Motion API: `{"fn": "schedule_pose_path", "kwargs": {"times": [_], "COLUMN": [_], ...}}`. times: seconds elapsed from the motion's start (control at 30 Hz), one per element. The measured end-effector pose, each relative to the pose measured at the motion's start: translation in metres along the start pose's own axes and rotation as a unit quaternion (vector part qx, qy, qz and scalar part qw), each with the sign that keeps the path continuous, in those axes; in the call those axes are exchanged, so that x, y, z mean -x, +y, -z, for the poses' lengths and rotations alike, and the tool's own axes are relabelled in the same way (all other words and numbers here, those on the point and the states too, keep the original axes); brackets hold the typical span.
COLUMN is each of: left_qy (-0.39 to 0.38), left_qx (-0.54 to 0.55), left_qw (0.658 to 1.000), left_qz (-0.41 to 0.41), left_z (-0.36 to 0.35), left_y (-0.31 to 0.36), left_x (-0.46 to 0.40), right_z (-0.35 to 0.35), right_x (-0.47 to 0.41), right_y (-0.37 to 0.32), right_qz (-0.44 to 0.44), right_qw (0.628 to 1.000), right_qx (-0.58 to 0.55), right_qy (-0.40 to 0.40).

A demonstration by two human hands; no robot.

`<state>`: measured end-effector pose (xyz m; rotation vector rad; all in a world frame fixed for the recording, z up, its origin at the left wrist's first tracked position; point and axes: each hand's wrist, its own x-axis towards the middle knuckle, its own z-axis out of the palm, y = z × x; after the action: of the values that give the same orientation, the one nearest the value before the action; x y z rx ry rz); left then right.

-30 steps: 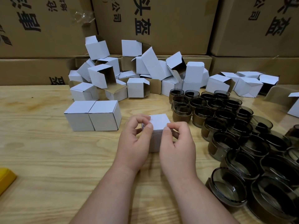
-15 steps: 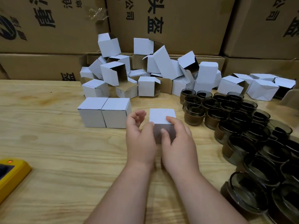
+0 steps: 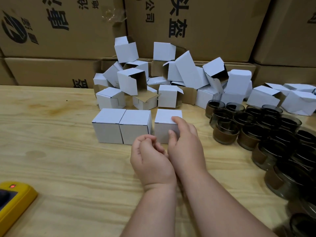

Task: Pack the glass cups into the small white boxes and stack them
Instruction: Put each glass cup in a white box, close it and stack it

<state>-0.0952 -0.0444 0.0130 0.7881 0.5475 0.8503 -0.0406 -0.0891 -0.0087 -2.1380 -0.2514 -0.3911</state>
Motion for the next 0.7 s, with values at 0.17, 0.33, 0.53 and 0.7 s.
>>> {"fn": "schedule_pose_path", "kwargs": {"times": [0.17, 0.33, 0.53, 0.7], "left_qy": [0.048, 0.103, 0.134, 0.129], "left_qx": [0.001, 0.015, 0.054, 0.060], "left_qw": [0.999, 0.995, 0.989, 0.990], "left_qz": [0.005, 0.008, 0.017, 0.026], "left_z": [0.002, 0.002, 0.002, 0.002], "left_y": [0.001, 0.004, 0.007, 0.007], "left_x": [-0.005, -0.013, -0.022, -0.024], "right_z": [0.000, 0.001, 0.003, 0.004], "right_x": [0.002, 0.004, 0.006, 0.007], "right_y": [0.000, -0.001, 0.000, 0.000], "right_qz": [0.018, 0.022, 0.022, 0.026], "right_qw": [1.000, 1.000, 1.000, 0.999], "right_qx": [0.001, 0.000, -0.002, -0.017], "right_qy": [-0.005, -0.003, 0.001, 0.009]}}
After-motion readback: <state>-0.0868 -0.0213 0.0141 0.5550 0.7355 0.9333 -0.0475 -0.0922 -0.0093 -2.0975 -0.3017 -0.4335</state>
